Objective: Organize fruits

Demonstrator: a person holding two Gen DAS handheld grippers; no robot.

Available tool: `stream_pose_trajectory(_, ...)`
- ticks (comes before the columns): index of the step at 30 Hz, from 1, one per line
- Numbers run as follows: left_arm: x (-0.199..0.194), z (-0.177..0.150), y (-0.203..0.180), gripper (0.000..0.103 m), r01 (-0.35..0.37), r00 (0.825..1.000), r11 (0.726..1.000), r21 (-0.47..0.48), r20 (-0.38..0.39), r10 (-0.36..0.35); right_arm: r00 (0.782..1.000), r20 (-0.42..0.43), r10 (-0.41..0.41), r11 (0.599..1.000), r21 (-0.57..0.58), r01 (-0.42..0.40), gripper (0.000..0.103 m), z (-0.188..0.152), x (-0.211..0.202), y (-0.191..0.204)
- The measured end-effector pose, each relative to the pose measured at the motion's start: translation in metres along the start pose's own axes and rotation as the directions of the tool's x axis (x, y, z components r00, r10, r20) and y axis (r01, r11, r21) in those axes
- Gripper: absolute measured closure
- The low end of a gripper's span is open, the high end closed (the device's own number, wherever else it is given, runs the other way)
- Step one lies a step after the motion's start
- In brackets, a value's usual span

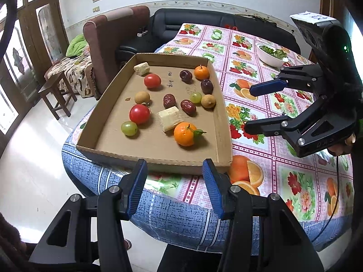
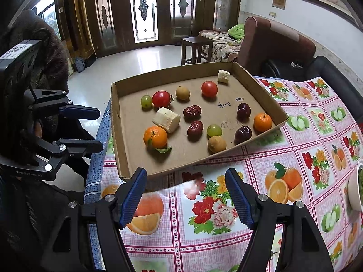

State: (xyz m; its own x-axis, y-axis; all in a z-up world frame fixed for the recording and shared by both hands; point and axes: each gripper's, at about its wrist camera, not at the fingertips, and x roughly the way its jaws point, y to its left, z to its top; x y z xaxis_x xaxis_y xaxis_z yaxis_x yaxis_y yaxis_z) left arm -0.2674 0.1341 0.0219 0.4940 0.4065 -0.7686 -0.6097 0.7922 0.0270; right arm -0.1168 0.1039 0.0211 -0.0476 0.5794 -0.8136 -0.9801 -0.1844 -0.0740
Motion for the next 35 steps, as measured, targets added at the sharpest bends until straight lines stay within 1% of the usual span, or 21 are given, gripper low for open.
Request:
stream_pose_trajectory(24, -0.002, 0.0, 0.008, 0.054, -0.004, 1.0, 1.0, -0.026, -0.002, 0.004, 0.999, -0.035, -0.002, 0.999, -0.045, 0.001, 0.03, 0.0, 0.009, 0.005)
stream_pose_trajectory(30, 0.001, -0.001, 0.01, 0.054, -0.042, 0.999, 0.999, -0.033, 0.005, 0.042, 0.999, -0.037, 0.002, 0.998, -0.057, -0.004, 0.03, 0.0, 0.01, 0.008)
stream_pose_trajectory(33, 0.001, -0.001, 0.01, 0.054, -0.051, 0.999, 0.998, -0.032, 0.008, 0.051, 0.999, -0.036, 0.003, 0.998, -0.057, -0.005, 0.03, 0.0, 0.01, 0.009)
stream_pose_trajectory(35, 0.001, -0.001, 0.01, 0.054, -0.044, 0.999, 0.999, -0.032, 0.007, 0.044, 0.999, -0.035, 0.006, 0.998, -0.057, -0.008, 0.03, 0.0, 0.01, 0.009)
